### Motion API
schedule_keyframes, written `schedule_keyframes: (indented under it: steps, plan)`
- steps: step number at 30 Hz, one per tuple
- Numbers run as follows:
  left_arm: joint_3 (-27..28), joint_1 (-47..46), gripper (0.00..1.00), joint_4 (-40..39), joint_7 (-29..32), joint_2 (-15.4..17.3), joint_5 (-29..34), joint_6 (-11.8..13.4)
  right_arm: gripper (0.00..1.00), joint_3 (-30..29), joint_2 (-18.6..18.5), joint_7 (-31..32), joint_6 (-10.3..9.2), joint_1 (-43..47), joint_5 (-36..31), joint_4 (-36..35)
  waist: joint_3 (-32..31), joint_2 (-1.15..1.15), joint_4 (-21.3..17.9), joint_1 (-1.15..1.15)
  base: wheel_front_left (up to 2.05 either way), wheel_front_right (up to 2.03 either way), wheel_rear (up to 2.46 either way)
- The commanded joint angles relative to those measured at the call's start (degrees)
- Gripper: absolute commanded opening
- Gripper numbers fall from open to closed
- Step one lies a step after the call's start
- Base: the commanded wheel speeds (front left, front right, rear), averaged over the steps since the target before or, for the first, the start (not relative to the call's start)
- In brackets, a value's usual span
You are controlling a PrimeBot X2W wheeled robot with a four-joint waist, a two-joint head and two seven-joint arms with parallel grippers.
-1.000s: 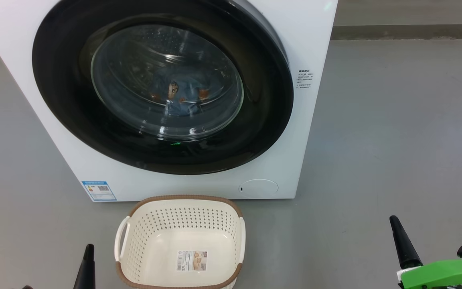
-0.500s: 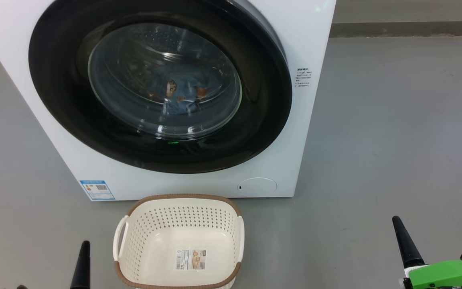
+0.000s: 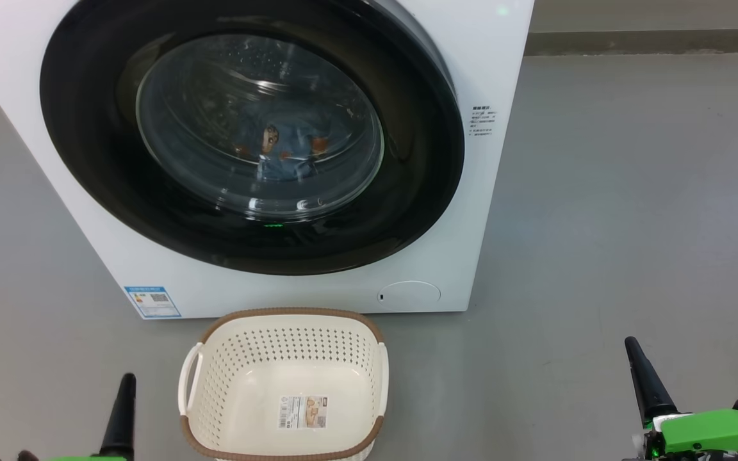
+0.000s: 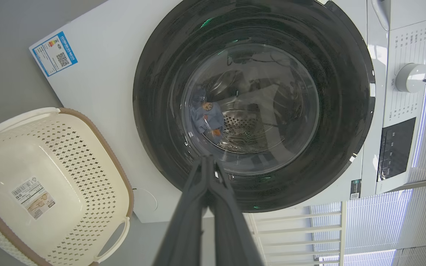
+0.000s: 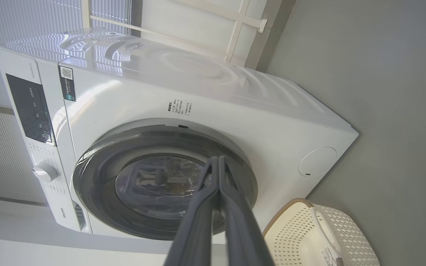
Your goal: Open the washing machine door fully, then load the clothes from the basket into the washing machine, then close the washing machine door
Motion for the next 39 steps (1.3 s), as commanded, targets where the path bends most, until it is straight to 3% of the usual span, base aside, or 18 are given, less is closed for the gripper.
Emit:
schedule_keyframes:
  steps: [1,22,39]
  plan:
    - [2.1,-3.2,0.00,-1.1,0.6,1.1,-2.0,-0.2,0.00,0.5,-0.2,0.7,-0.06,-2.6,1.9,-1.4,0.1,0.00,0.0,0.00,0.00,0.00,0.00]
    - [4.2,-5.1,0.00,-0.2,3.7,1.1,-13.6,-0.2,0.00,-1.1,1.2,4.0,-0.08,-3.7,12.5,-1.0,0.6,0.00,-0.4,0.00,0.00,0.00,0.00]
    - [4.4,-5.1,0.00,-0.2,3.9,0.9,-13.4,-0.2,0.00,-1.1,1.2,4.0,-0.08,-3.7,12.5,-1.0,0.6,0.00,-0.4,0.00,0.00,0.00,0.00]
